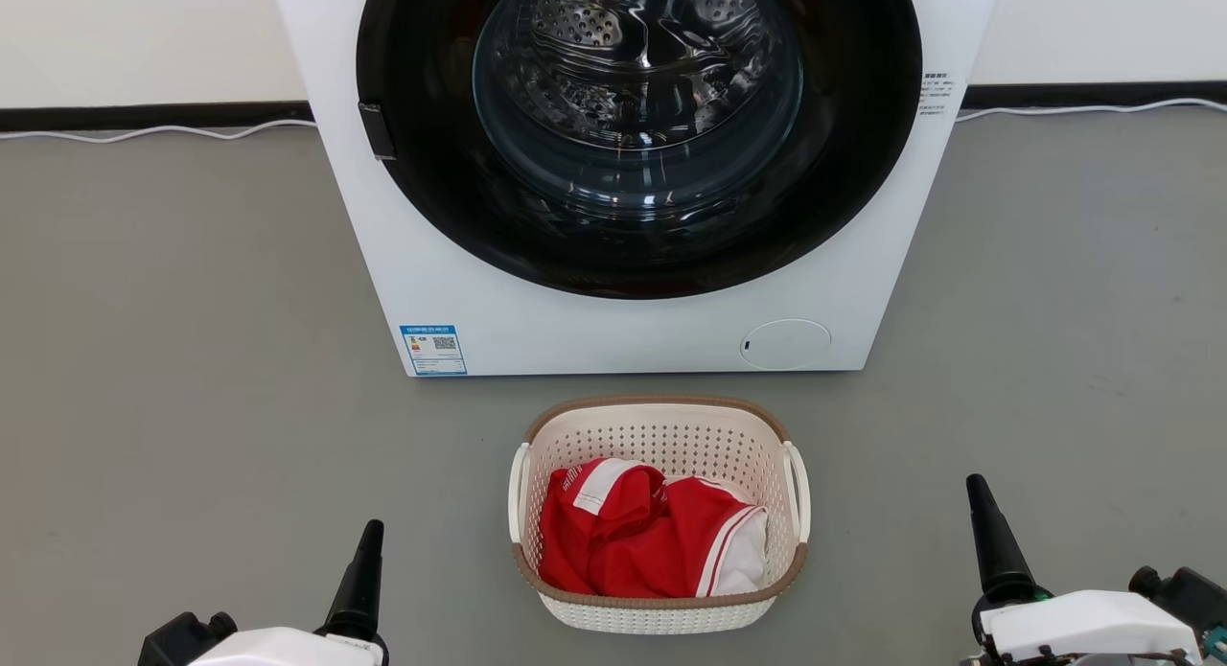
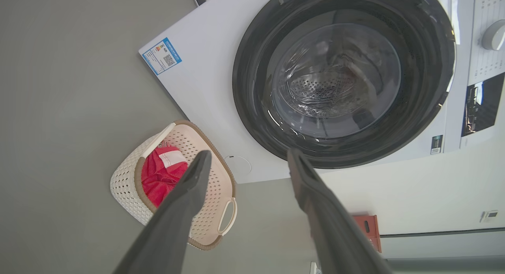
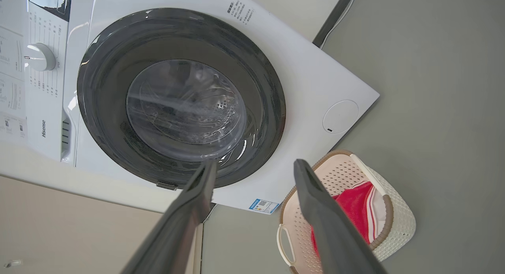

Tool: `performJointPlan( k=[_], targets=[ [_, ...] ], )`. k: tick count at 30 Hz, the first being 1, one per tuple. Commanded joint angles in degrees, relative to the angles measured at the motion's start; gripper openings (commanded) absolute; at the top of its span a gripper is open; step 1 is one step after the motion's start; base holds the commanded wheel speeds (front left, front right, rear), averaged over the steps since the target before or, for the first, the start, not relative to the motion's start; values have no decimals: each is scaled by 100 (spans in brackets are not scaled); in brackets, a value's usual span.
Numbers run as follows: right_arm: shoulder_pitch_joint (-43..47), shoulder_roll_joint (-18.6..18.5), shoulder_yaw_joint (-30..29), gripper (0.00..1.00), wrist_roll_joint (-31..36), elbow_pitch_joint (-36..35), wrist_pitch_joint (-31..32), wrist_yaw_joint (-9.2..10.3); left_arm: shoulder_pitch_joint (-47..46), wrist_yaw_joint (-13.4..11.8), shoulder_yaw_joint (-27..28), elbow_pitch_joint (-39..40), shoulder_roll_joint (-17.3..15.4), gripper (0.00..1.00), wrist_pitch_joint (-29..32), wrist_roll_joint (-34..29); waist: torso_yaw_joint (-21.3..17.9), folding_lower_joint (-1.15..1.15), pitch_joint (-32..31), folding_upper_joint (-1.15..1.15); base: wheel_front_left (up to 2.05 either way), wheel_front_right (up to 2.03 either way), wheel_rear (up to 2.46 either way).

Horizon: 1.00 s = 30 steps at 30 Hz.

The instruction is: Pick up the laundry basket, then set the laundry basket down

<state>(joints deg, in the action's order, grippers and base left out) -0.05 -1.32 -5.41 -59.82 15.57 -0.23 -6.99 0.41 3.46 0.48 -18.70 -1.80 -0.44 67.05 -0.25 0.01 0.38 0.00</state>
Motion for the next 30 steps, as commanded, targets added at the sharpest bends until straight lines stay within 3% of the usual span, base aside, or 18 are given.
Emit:
performJointPlan(
  k=[1, 30],
  targets=[
    [-194, -78, 62, 100, 289, -188, -93, -20, -296, -59, 34, 127, -32, 100, -73, -225, -1, -1, -5, 0, 0, 0, 0],
    [-217, -104, 205, 100, 2380, -187, -564, -30, -285, -305, 25, 158, -58, 100, -543, -2173, -13, -1, -35, 0, 0, 0, 0]
  ],
)
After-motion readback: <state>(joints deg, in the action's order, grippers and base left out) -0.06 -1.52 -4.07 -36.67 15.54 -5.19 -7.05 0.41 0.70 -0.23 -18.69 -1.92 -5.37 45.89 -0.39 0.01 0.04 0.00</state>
